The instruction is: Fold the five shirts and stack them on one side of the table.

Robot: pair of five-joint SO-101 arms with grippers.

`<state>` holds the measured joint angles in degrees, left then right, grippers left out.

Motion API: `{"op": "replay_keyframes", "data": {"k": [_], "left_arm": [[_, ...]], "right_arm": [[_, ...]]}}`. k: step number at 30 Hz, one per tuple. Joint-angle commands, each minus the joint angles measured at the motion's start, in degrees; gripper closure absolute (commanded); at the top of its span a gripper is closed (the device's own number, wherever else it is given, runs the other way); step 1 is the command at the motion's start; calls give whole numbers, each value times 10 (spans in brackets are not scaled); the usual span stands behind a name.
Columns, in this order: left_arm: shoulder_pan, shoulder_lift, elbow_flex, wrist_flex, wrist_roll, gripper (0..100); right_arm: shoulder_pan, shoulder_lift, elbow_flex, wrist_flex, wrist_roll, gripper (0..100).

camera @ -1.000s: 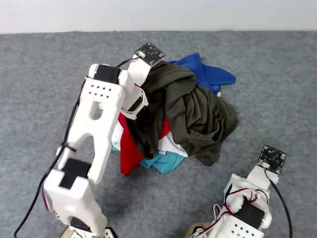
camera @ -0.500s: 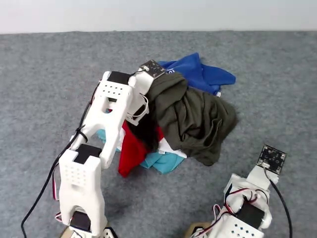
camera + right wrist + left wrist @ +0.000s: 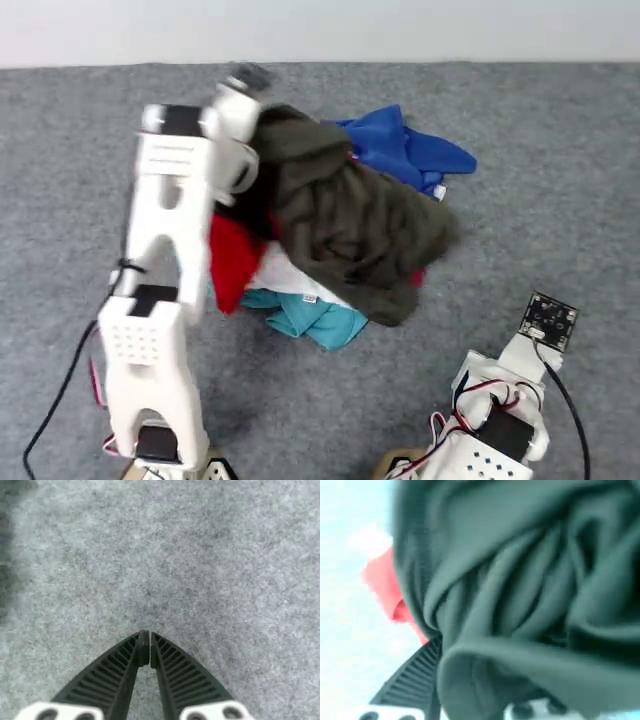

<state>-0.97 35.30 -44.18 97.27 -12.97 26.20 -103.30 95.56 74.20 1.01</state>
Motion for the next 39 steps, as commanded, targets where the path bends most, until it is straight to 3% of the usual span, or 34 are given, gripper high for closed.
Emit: {"op": "replay_keyframes", "data": {"k": [1,13,24,27,32,34,39], "left_arm": [[-90,-69,-108,22,29,988],[-368,-65,-198,25,59,988],[-485,-70,-203,18,44,987],[-517,-70,-223,6,77,986],[-531,-70,-291,20,84,980],[-527,-70,-313,33,69,934],[-517,-70,-320,33,58,711]], "right_arm": [[7,0,9,5,4,987],[7,0,9,5,4,987],[7,0,9,5,4,987],[7,0,9,5,4,987],[7,0,9,5,4,987],[7,0,9,5,4,987],[7,0,9,5,4,987]]}}
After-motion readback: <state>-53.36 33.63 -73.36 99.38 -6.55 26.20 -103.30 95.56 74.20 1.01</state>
